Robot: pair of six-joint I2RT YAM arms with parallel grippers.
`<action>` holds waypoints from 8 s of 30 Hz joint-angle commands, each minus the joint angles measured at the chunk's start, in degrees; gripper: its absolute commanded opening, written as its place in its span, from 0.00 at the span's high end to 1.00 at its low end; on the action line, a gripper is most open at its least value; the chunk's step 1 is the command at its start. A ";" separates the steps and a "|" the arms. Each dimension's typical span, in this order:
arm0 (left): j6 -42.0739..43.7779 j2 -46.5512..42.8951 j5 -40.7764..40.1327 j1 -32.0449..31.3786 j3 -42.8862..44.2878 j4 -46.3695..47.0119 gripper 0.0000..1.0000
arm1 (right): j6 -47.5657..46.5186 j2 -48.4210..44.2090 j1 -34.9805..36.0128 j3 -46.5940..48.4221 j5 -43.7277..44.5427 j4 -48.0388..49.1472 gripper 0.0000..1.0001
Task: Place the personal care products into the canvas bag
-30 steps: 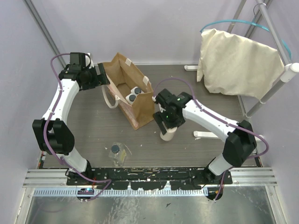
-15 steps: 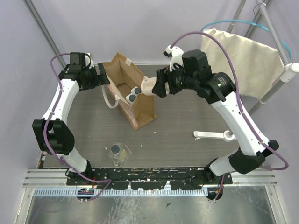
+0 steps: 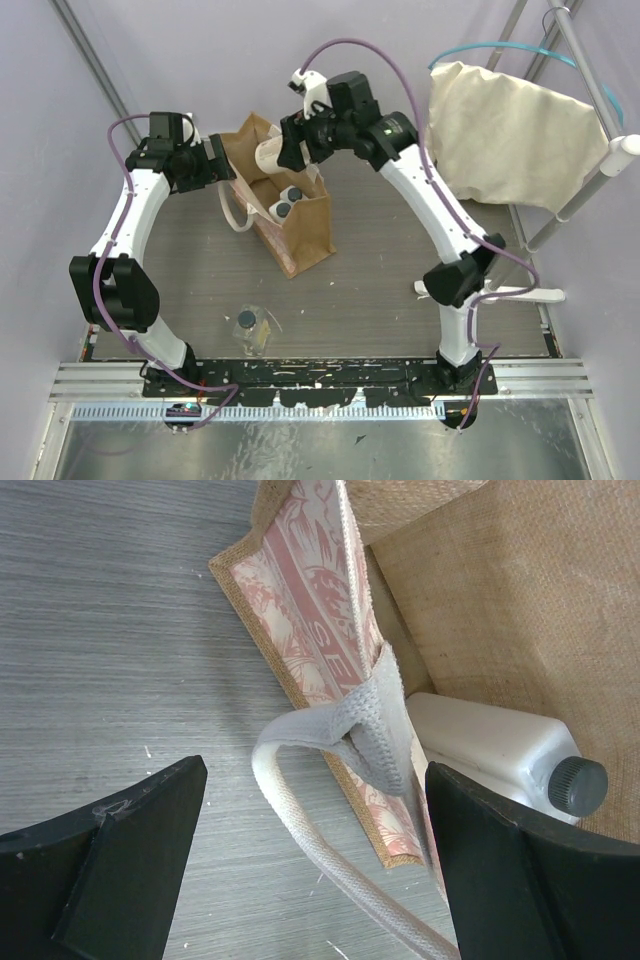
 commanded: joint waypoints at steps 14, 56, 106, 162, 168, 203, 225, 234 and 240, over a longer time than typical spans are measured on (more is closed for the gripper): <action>-3.33 -4.41 1.43 0.26 -3.49 1.50 0.02 | -2.97 14.04 0.70 11.47 3.95 10.21 0.99; -4.68 -4.32 2.22 0.23 -5.32 1.13 0.02 | -17.15 21.52 3.51 4.74 20.63 -1.38 0.98; -5.48 1.74 2.31 0.26 0.51 0.92 0.02 | -13.58 23.58 0.78 5.50 18.28 13.02 0.11; -2.07 -18.78 -7.94 -44.97 -9.18 -48.64 0.02 | -9.46 8.80 -5.47 -12.39 13.07 17.05 0.08; -5.72 -18.11 -9.99 -45.03 -13.51 -43.92 0.02 | -10.01 8.18 -5.46 -12.90 13.70 16.97 0.08; -10.72 -12.48 -3.86 -45.07 -25.51 -33.70 0.28 | -11.30 6.74 -5.36 -15.53 16.26 15.84 0.08; -1.00 -7.04 -14.98 -44.32 0.21 -41.85 1.00 | -10.62 8.44 -5.38 -14.88 16.33 15.23 0.08; 5.22 1.70 -18.58 -40.82 30.30 -48.72 1.00 | -10.29 9.26 -5.33 -13.92 16.05 15.12 0.08; 6.82 1.12 -17.32 -37.37 39.36 -43.16 1.00 | -9.98 9.03 -5.38 -13.72 15.81 14.76 0.08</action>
